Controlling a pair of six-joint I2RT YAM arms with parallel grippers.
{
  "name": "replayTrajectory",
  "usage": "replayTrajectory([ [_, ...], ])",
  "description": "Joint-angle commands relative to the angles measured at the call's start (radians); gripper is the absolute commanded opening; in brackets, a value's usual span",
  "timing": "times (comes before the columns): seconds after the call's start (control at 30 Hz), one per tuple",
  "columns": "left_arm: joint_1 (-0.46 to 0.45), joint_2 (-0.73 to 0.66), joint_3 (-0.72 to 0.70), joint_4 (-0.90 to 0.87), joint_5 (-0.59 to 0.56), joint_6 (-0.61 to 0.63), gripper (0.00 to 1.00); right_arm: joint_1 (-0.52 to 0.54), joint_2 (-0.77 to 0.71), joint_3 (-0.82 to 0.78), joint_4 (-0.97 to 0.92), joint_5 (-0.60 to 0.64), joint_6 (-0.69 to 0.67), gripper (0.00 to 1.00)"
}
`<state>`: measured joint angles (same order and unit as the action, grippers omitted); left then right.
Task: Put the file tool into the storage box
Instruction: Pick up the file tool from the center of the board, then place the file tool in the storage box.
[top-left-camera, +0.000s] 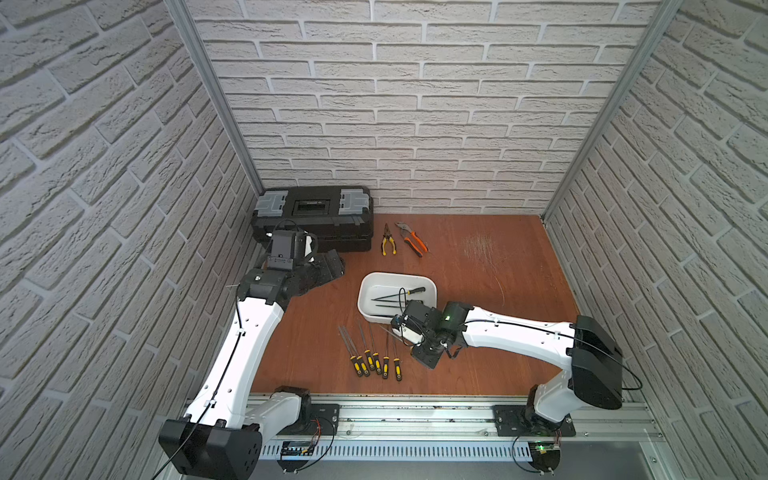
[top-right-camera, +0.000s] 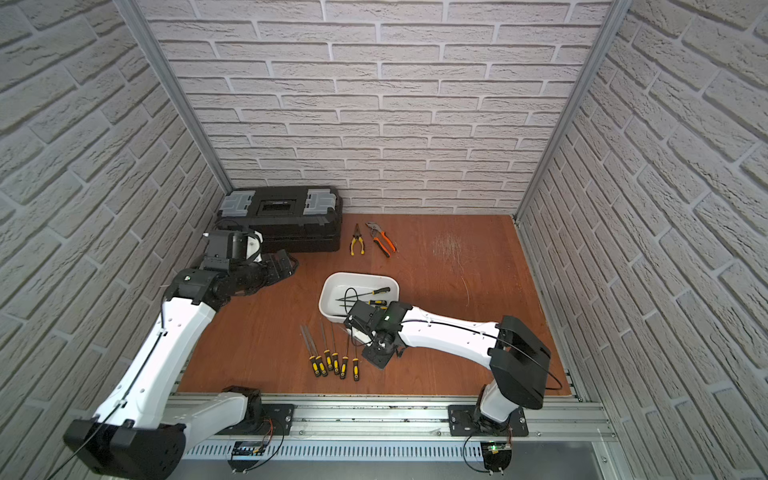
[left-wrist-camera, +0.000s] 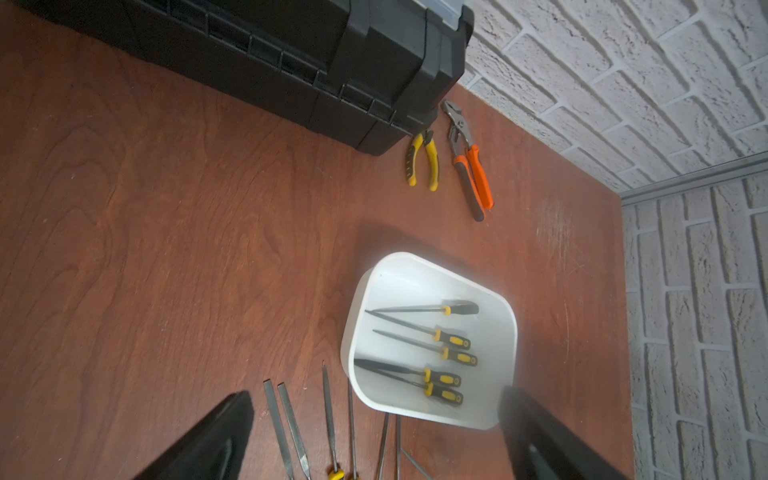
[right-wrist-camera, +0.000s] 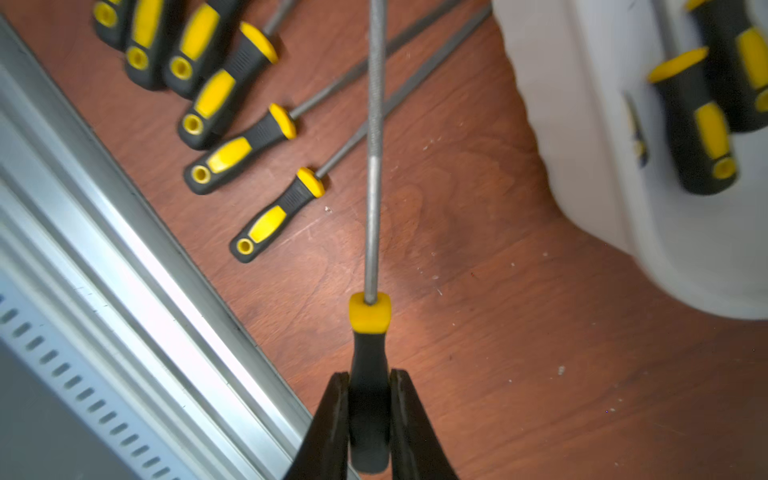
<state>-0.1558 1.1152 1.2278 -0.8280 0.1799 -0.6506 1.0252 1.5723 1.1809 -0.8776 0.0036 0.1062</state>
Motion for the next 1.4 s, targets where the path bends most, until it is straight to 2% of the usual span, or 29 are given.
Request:
replayTrajectory([
  [0.0, 0.007, 0.005, 0.037, -0.015, 0.035, 0.055, 0.98, 0.008, -0.068, 0.079, -0.067, 0.035, -0.07, 0.12],
  [0.1, 0.006, 0.002, 0.033, 0.018, 0.082, 0.059, 0.98, -0.019, -0.069, 0.15, -0.101, 0.08, -0.098, 0.13],
  [0.2, 0.006, 0.015, 0.018, 0.065, 0.126, 0.04, 0.98, -0.079, -0.035, 0.205, -0.107, 0.059, -0.16, 0.14],
  [0.4, -0.021, 0.056, 0.027, 0.082, 0.14, 0.016, 0.98, -0.224, 0.124, 0.336, -0.119, -0.053, -0.292, 0.13],
  [0.6, -0.046, 0.082, 0.032, 0.051, 0.145, 0.012, 0.98, -0.274, 0.275, 0.404, -0.064, -0.066, -0.372, 0.12],
  [0.93, -0.065, 0.138, 0.082, 0.034, 0.118, 0.016, 0.98, -0.309, 0.437, 0.5, -0.016, 0.092, -0.453, 0.11],
  [1.13, -0.067, 0.168, 0.11, 0.035, 0.112, 0.016, 0.98, -0.321, 0.475, 0.506, 0.003, 0.148, -0.497, 0.1],
  [1.37, -0.069, 0.187, 0.119, 0.032, 0.12, 0.023, 0.98, -0.324, 0.51, 0.516, 0.054, 0.244, -0.488, 0.11],
])
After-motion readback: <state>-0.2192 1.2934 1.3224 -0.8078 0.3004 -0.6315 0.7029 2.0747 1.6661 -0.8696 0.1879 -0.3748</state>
